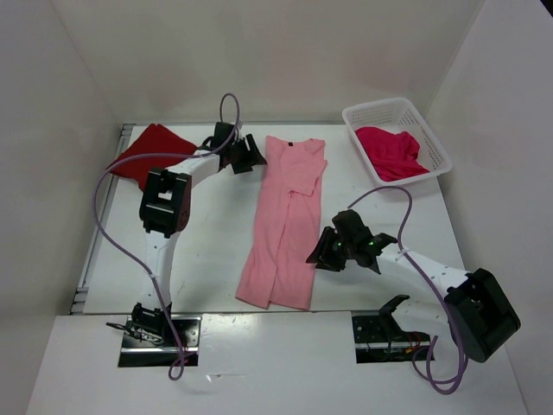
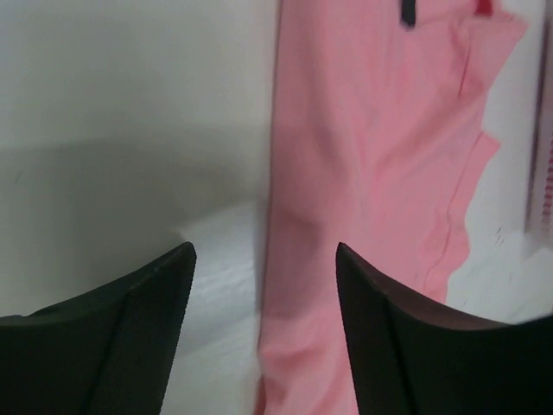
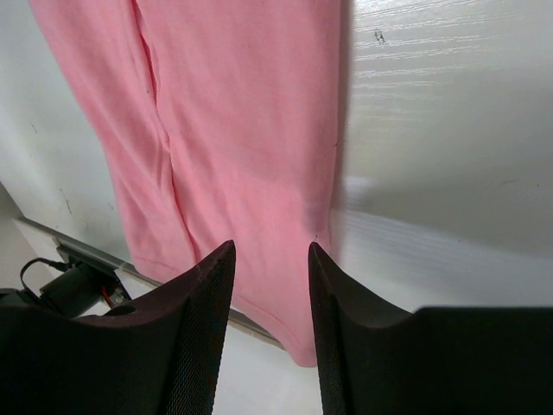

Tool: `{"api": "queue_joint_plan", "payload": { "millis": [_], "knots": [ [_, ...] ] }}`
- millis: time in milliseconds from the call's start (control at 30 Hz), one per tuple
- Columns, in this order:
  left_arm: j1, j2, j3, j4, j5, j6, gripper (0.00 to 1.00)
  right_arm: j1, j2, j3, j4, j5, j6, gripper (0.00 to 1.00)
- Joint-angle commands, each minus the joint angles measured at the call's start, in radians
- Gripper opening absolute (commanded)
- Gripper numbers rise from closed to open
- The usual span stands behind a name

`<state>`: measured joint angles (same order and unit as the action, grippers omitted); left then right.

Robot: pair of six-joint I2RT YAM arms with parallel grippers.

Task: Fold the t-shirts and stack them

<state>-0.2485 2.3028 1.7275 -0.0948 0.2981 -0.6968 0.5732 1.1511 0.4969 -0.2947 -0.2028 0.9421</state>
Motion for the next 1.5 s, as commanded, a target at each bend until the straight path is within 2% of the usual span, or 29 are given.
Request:
{"api": "queue_joint_plan", "payload": {
  "millis": [0, 167, 200, 267, 300, 367, 467, 600, 633, 700, 733, 800, 833, 933, 1067, 1100, 1233, 1267, 1367, 1400, 1467],
  "knots": [
    [-0.038, 0.108, 0.17, -0.04, -0.019, 0.003, 0.7, -0.001, -0.024, 0.006, -0.009, -0.004, -0.003, 0.45],
    [-0.063, 0.274, 0.374, -0.089, -0.019, -0.027, 0.47, -0.001, -0.024, 0.015, -0.021, 0.005, -0.003, 0.45],
    [-0.063, 0.293, 0.395, -0.089, -0.01, -0.039, 0.38, -0.001, -0.024, 0.015, -0.021, 0.005, -0.003, 0.45],
    [-0.063, 0.337, 0.463, -0.089, -0.01, -0.062, 0.27, -0.001, -0.024, 0.015, -0.021, 0.005, -0.003, 0.45],
    [-0.063, 0.357, 0.486, -0.089, -0.023, -0.082, 0.16, -0.001, -0.024, 0.015, -0.021, 0.005, -0.003, 0.45],
    [-0.063, 0.366, 0.567, -0.129, -0.071, -0.082, 0.07, -0.001, -0.011, 0.015, -0.021, -0.004, -0.003, 0.45],
    [-0.017, 0.356, 0.563, -0.125, -0.125, -0.124, 0.0, -0.001, -0.002, 0.015, -0.021, -0.004, -0.003, 0.45],
    [0.051, 0.32, 0.523, -0.114, -0.148, -0.133, 0.0, -0.001, 0.009, 0.015, -0.021, -0.023, -0.022, 0.45],
    [0.061, 0.32, 0.523, -0.114, -0.157, -0.119, 0.03, -0.001, 0.009, 0.015, -0.011, -0.023, -0.022, 0.45],
    [0.072, 0.302, 0.505, -0.085, -0.125, -0.11, 0.18, -0.001, 0.019, 0.015, -0.011, -0.023, -0.022, 0.45],
    [0.072, 0.302, 0.471, -0.071, -0.082, -0.101, 0.4, -0.001, 0.03, 0.015, -0.011, -0.023, -0.022, 0.45],
    [0.072, 0.245, 0.413, -0.034, -0.062, -0.09, 0.62, -0.001, 0.03, 0.015, -0.011, -0.023, -0.022, 0.46],
    [0.072, 0.221, 0.374, -0.023, -0.062, -0.072, 0.82, -0.001, 0.03, 0.015, -0.011, -0.014, -0.022, 0.46],
    [0.081, 0.083, 0.178, 0.0, -0.097, -0.015, 1.0, -0.001, 0.019, 0.006, -0.02, -0.003, -0.022, 0.46],
    [0.09, -0.184, -0.161, 0.02, -0.108, 0.008, 1.0, -0.001, -0.001, -0.017, -0.02, 0.017, 0.012, 0.47],
    [0.091, -0.231, -0.324, 0.033, -0.09, 0.008, 1.0, -0.001, -0.011, -0.043, -0.009, 0.017, 0.027, 0.47],
    [0.081, -0.51, -0.63, 0.013, -0.03, -0.026, 1.0, 0.017, -0.033, -0.075, 0.0, 0.008, 0.047, 0.46],
    [0.081, -0.56, -0.78, 0.013, -0.007, -0.05, 1.0, 0.03, -0.033, -0.086, 0.0, 0.008, 0.06, 0.46],
    [0.046, -0.741, -0.986, -0.031, 0.076, -0.12, 0.98, 0.053, -0.057, -0.098, 0.02, -0.003, 0.069, 0.43],
    [0.0, -0.816, -1.015, -0.051, 0.076, -0.136, 0.92, 0.053, -0.057, -0.098, 0.031, -0.013, 0.078, 0.43],
    [-0.023, -0.885, -1.057, -0.13, 0.076, -0.176, 0.71, 0.053, -0.057, -0.098, 0.031, -0.014, 0.078, 0.43]
  ]
}}
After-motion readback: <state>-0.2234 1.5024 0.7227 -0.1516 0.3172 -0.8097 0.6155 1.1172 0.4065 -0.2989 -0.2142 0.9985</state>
